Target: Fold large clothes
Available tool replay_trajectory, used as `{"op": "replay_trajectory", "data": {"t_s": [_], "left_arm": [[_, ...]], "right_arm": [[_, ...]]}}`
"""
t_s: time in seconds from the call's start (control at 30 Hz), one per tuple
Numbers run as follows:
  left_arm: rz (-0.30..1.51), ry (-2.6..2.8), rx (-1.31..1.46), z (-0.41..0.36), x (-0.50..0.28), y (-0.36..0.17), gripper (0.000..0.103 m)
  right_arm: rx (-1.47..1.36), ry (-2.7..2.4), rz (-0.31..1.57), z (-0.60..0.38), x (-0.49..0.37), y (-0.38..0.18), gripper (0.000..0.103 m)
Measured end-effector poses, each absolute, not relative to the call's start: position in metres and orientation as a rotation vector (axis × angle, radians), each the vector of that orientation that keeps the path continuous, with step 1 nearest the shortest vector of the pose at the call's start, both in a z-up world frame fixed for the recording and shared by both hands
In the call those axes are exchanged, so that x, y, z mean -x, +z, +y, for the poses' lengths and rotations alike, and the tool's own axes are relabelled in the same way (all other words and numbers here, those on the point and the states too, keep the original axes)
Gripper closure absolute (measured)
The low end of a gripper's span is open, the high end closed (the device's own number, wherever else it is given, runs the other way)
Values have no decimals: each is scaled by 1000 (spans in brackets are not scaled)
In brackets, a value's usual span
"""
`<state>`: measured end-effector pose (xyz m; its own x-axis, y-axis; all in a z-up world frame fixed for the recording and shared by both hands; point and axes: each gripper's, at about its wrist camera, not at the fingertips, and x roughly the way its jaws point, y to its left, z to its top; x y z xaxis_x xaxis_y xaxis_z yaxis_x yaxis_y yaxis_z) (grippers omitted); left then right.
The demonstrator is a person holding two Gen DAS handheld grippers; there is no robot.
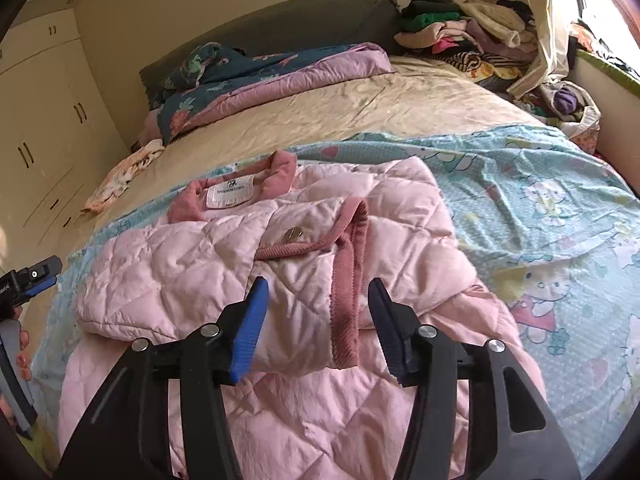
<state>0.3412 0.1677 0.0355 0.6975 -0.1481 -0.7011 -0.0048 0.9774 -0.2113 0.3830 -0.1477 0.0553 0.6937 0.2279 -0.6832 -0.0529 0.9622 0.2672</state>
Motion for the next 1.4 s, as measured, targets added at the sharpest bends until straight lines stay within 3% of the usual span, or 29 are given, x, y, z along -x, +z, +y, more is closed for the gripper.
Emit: {"op": "replay_trajectory", "data": {"t_s": [0.4,0.67,0.93,1.1,1.4], "left_arm": [[960,-92,204,147,-375,-22,9],[986,-73,170,148,-382,-52,8],[987,-79,174,152,-388,-58,8],[976,-75,167,154,-391,-62,8],[943,-63,157,149,-371,-45,8]], "right_arm": [[-139,256,772,-115,-391,86,29],[-6,338,806,-69,-407,84,24],[129,366,890,-34,-430,53,22],[189,343,1013,-25,-447,6,12],[166,314,982,-23,-454,-21,7]]}}
